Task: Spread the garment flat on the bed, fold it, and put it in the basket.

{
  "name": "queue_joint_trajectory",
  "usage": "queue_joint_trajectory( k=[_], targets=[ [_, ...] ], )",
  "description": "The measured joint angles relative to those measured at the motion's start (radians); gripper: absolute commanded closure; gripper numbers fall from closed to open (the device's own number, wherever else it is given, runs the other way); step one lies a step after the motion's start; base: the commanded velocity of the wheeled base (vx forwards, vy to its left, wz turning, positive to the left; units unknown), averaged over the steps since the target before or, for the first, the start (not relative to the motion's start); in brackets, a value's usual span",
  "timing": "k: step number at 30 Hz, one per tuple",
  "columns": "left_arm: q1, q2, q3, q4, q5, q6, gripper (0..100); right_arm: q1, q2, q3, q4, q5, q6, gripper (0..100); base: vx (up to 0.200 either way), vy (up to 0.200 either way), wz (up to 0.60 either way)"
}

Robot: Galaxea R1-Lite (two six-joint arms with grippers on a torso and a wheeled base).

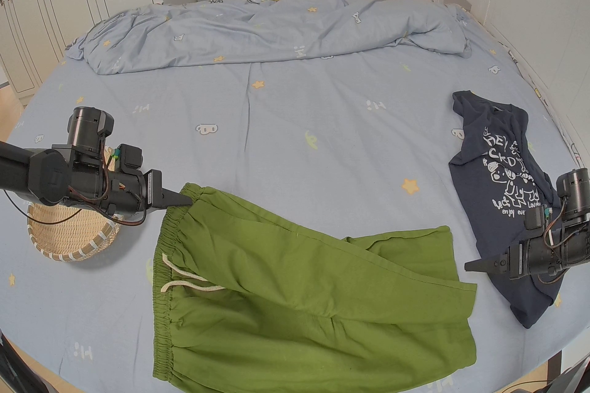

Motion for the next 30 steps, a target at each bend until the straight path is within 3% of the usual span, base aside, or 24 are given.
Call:
queue_joint_trajectory(
  k=[22, 23, 30],
  targets=[
    [0.011, 0.038, -0.011, -0.007, 0.002, -0.001, 100, 0.087, 0.158, 0.072, -0.081, 0.003, 0.004, 0, 0.0, 0.0, 0.0],
    [0.011, 0.039, -0.011, -0.007, 0.002, -0.001, 100, 0.087, 0.161, 0.074, -0.09, 0.003, 0.005, 100, 0.0, 0.0, 0.0],
    [0.013, 0.045, -0.011, -0.007, 0.002, -0.001, 100, 0.088, 0.18, 0.079, -0.097, 0.004, 0.005, 100, 0.0, 0.0, 0.0]
  ],
)
